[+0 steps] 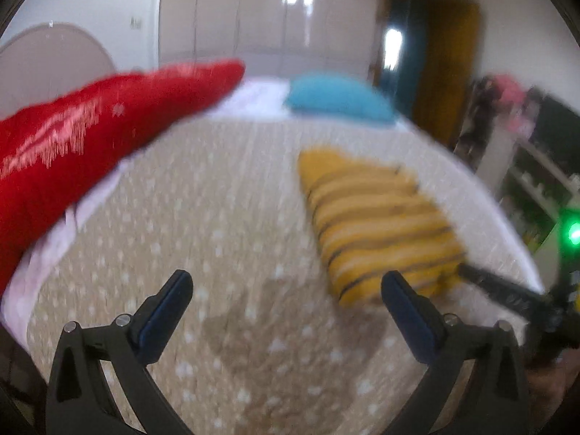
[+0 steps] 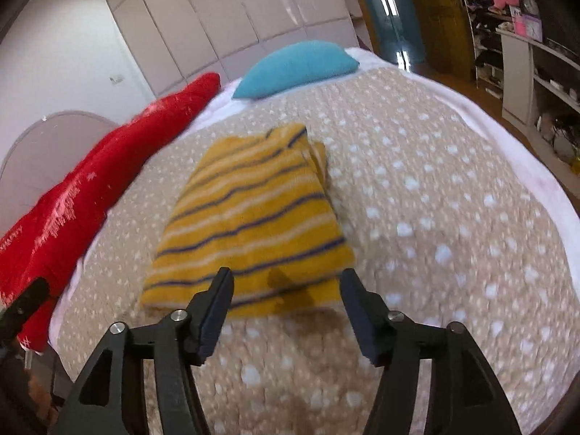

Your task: Fold small clothes

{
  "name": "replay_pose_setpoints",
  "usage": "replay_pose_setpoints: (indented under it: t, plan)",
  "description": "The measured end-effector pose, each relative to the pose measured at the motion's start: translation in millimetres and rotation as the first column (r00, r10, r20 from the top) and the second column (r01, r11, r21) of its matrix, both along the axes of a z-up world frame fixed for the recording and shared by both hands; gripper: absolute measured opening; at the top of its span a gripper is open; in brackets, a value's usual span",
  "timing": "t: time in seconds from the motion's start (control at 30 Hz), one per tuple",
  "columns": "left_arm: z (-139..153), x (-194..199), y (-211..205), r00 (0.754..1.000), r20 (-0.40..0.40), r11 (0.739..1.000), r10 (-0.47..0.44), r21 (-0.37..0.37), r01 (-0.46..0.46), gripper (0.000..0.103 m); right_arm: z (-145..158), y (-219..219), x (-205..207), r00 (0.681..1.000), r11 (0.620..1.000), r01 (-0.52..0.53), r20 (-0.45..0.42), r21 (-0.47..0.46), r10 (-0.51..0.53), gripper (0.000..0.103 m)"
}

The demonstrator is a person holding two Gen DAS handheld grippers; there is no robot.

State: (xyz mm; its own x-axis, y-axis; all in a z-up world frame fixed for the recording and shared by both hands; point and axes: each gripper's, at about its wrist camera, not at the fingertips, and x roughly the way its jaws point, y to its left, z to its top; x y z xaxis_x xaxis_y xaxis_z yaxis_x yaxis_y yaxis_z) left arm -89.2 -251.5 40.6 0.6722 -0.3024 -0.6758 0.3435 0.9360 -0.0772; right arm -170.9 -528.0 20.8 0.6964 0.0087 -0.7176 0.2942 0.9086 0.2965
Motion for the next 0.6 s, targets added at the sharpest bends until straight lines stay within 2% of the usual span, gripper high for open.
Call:
replay_pose_setpoints:
  t: [0.13, 0.23, 0.43, 0.6]
  plan:
    - [-39, 7, -4, 0.995, -0.104, 0.999, 0.006, 0.049, -0.001, 0.103, -12, 12, 1, 0.998, 0.998, -0.009, -0.068, -0.065, 0.005, 0.068]
    - [-62, 7, -8, 0.99, -0.142, 0.996, 0.006, 0.094, 0.007, 0.103, -20, 16, 3, 0.996, 0.998, -0.021, -0.084, -0.056, 0.016, 0.069]
    - [-98, 13, -8, 0.966, -0.26, 0.994, 0.006, 0.108, 0.023, 0.103, -36, 16, 6, 0.991, 0.999, -0.015, -0.131, -0.047, 0.009, 0.069]
    - [-106, 13, -8, 0.962, -0.272, 0.994, 0.011, 0.108, 0.02, 0.103, -45, 18, 8, 0.988, 0.997, -0.022, -0.151, -0.073, 0.01, 0.071]
